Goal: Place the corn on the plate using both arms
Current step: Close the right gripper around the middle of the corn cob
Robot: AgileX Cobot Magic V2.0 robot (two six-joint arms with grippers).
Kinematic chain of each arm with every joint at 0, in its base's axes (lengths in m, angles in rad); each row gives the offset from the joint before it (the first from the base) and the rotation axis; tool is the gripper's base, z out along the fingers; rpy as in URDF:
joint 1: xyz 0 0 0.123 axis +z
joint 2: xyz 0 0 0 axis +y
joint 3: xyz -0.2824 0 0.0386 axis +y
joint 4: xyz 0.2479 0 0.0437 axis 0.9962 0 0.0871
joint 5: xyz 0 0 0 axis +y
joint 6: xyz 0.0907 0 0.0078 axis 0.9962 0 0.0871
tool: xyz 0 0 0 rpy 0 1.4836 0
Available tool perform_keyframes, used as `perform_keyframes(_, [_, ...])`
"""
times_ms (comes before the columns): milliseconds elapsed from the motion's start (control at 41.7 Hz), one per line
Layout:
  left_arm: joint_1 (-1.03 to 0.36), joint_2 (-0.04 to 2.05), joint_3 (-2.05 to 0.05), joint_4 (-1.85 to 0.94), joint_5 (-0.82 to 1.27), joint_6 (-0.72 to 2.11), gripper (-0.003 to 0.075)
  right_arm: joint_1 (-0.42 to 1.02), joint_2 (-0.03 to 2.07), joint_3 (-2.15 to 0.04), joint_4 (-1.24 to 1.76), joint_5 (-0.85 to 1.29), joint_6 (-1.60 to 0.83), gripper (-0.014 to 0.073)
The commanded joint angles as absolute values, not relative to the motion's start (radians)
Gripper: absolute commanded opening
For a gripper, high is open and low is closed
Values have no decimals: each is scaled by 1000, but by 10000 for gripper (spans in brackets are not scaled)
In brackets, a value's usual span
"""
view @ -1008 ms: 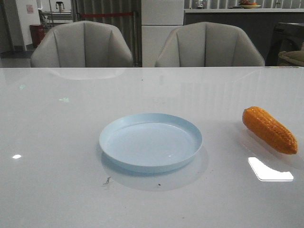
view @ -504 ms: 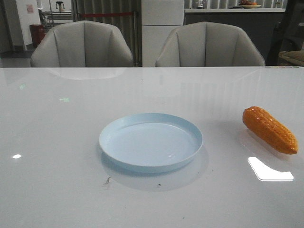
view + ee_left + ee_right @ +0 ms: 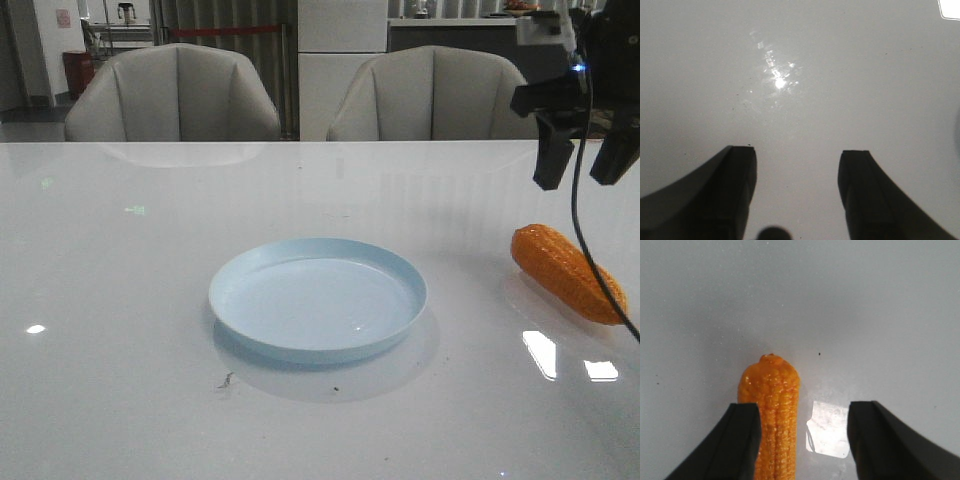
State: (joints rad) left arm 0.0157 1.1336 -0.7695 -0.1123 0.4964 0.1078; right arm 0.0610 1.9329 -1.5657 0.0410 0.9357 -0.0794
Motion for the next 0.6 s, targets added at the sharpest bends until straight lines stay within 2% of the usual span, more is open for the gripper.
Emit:
perform_keyframes(0, [15,1110,-796,-125,438,98,433,63,1908,-1604,63,922,-93,493])
perform_keyframes(576, [15,1110,-796,-125,438,98,433,103,2013,-1604,93,952,-133,493])
